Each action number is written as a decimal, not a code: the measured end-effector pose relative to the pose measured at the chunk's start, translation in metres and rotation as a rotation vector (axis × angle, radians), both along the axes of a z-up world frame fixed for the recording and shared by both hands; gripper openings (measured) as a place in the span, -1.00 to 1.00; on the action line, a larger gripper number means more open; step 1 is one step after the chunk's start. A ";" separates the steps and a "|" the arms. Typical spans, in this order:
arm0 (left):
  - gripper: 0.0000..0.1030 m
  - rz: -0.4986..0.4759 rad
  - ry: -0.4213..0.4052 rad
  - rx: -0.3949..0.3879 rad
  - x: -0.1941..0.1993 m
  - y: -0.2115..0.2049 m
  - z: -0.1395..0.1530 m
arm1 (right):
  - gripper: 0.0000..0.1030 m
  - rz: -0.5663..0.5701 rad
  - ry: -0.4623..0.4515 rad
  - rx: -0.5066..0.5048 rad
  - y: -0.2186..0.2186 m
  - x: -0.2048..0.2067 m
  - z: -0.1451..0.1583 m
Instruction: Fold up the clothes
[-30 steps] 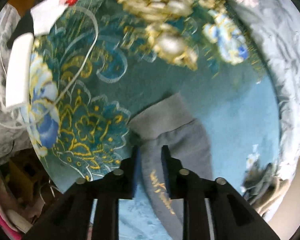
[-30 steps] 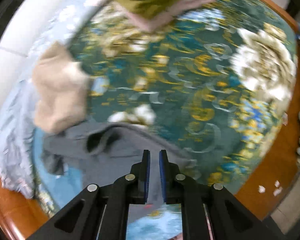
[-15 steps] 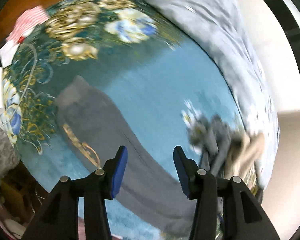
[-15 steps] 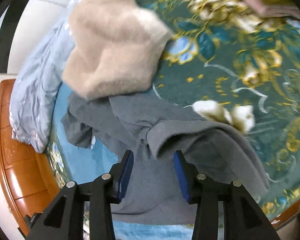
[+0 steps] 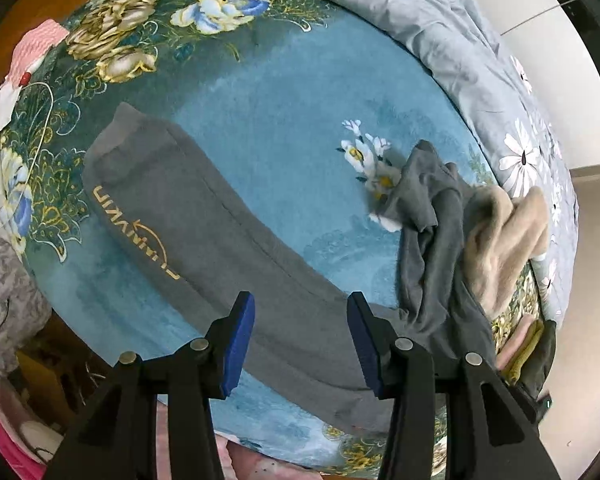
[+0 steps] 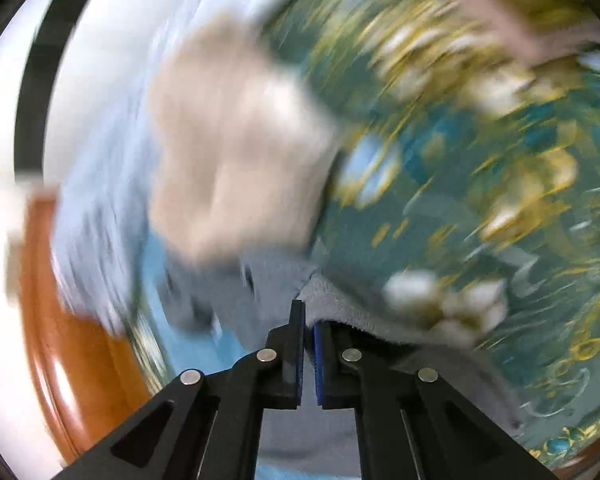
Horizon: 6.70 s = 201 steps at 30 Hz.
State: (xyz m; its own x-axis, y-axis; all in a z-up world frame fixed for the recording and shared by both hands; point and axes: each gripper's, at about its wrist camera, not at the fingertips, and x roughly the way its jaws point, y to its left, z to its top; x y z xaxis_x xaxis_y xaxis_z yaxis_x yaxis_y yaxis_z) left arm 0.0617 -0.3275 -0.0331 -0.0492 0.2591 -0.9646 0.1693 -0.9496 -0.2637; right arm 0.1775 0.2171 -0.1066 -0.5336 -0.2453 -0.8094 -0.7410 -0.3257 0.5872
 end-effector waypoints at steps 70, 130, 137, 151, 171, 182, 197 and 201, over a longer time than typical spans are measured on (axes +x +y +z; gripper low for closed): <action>-0.94 -0.063 0.121 0.035 -0.162 0.140 -0.044 | -0.91 -0.244 -0.256 0.027 0.040 0.039 -0.012; -0.92 0.220 0.209 0.202 -0.173 -0.088 -0.003 | -0.89 -0.370 -0.030 -0.011 0.000 -0.016 0.065; -0.90 0.218 0.115 0.044 -0.086 -0.144 -0.046 | -0.89 -0.311 -0.141 -0.012 -0.075 0.067 0.045; -0.90 0.274 0.153 0.149 -0.012 -0.204 -0.075 | -0.89 -0.337 -0.305 -0.006 -0.125 0.101 0.001; -0.43 0.622 -0.158 0.193 0.025 -0.252 -0.199 | -0.82 -0.379 -0.337 -0.052 -0.129 0.112 -0.016; -0.66 0.568 -0.222 0.067 0.009 -0.230 -0.203 | -0.09 -0.389 -0.303 -0.109 -0.124 0.110 -0.034; -0.90 0.533 -0.176 0.011 0.010 -0.250 -0.182 | -0.85 -0.344 -0.175 -0.079 -0.127 0.130 -0.028; -0.90 0.565 -0.188 0.006 0.010 -0.253 -0.186 | -0.72 -0.316 -0.253 -0.123 -0.132 0.139 -0.064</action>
State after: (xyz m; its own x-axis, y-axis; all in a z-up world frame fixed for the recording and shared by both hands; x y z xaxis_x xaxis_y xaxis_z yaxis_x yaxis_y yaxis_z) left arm 0.0715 -0.5802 -0.2191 -0.0092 0.2476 -0.9688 0.6927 -0.6971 -0.1848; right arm 0.3167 0.0852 -0.1704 -0.3859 -0.2044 -0.8996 -0.9192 0.0018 0.3939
